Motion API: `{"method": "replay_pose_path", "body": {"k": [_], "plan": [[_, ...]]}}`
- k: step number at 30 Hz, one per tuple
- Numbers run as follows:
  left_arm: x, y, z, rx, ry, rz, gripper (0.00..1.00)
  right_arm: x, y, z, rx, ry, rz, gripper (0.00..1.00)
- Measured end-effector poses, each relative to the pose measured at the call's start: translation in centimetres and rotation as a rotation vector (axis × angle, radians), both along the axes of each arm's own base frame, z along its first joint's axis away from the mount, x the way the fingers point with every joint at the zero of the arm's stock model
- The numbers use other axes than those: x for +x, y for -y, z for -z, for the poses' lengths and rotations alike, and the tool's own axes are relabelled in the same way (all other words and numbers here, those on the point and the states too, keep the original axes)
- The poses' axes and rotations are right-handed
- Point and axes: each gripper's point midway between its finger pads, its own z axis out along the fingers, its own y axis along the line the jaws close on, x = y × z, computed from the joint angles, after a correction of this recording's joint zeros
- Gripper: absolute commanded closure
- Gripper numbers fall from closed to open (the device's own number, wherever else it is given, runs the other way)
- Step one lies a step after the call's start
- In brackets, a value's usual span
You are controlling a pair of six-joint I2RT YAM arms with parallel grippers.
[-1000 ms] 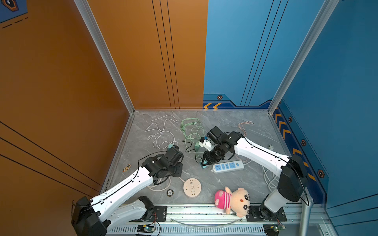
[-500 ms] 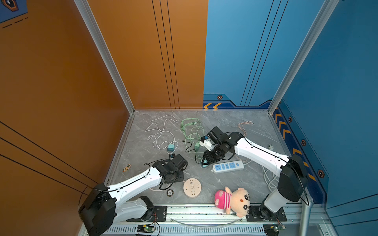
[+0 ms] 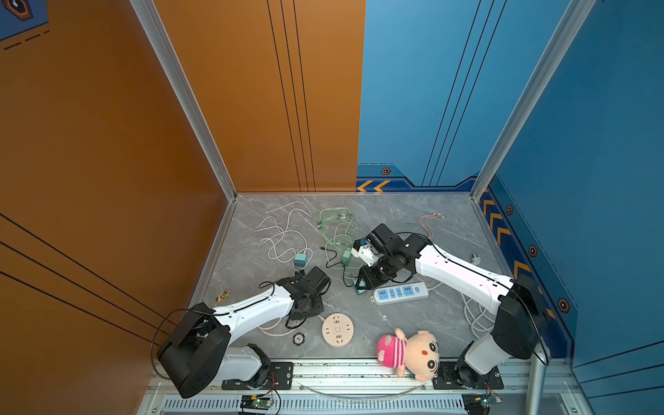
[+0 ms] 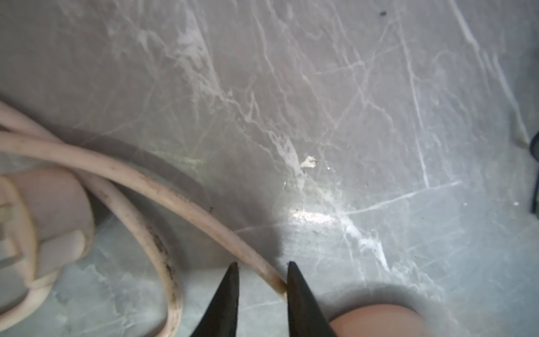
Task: Insert plugs into power strip
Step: Move the socket to the center of the table.
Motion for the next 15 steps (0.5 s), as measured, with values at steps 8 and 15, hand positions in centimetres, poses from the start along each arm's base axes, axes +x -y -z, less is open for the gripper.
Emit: {"method": "replay_pose_path", "body": {"k": [8,15], "plan": [[1.9,-1.7,0.5,-0.079,0.040,-0.152,0.86,-0.3,-0.5,0.1,-0.019,0.063,-0.070,1.00],[3.1,-3.4,0.4,-0.086,0.064,-0.235,0.92,0.0,-0.6,0.1,-0.029,0.115,-0.114,1.00]]}}
